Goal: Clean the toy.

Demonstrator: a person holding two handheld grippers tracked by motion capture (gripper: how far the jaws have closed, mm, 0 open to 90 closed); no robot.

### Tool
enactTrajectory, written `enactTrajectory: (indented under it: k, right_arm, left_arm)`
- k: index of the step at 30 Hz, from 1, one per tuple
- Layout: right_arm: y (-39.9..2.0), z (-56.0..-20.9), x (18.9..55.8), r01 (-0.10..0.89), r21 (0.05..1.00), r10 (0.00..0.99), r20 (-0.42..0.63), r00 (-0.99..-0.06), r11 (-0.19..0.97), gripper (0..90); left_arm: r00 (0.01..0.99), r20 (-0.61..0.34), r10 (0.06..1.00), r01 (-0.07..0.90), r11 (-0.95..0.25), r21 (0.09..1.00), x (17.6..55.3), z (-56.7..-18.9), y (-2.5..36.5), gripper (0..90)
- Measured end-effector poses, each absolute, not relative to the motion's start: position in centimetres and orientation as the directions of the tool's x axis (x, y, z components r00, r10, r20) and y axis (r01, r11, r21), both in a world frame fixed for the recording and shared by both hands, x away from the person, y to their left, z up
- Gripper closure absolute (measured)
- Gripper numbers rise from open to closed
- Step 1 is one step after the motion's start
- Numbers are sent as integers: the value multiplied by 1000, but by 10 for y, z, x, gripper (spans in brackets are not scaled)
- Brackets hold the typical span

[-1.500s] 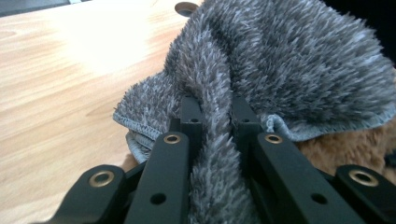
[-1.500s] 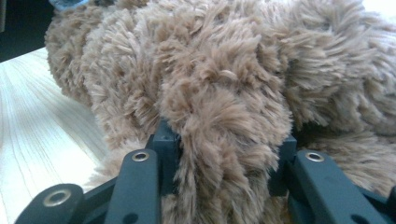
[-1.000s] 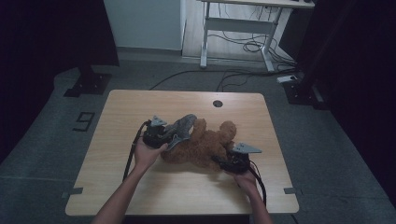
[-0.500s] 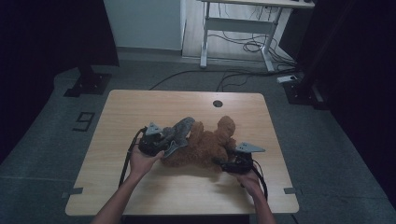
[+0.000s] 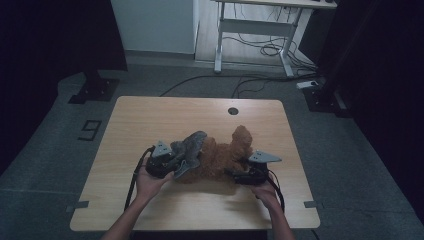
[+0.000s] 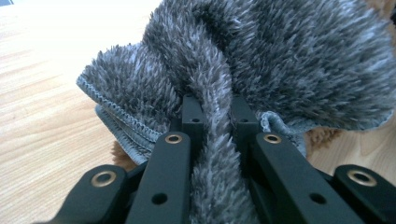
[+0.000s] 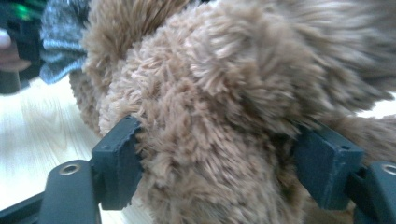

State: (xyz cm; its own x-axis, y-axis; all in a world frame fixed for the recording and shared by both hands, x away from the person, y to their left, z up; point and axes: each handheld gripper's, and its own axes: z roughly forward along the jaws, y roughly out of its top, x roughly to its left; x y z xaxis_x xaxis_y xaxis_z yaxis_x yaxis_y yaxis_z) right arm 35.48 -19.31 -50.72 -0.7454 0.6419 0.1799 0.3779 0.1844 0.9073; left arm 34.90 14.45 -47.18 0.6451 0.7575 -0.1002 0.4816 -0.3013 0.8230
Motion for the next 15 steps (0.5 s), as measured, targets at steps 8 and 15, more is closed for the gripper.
enactTrajectory:
  k: [8, 15]
  right_arm:
    - [-188, -522, 348, 379, 891, 637, 143, -757, 250, 458]
    - [-183, -532, 343, 353, 904, 664, 112, -740, 241, 519]
  left_arm:
    - [658, -120, 744, 483, -294, 825, 339, -475, 145, 804]
    - [651, -150, 744, 487, -258, 834, 346, -452, 144, 800]
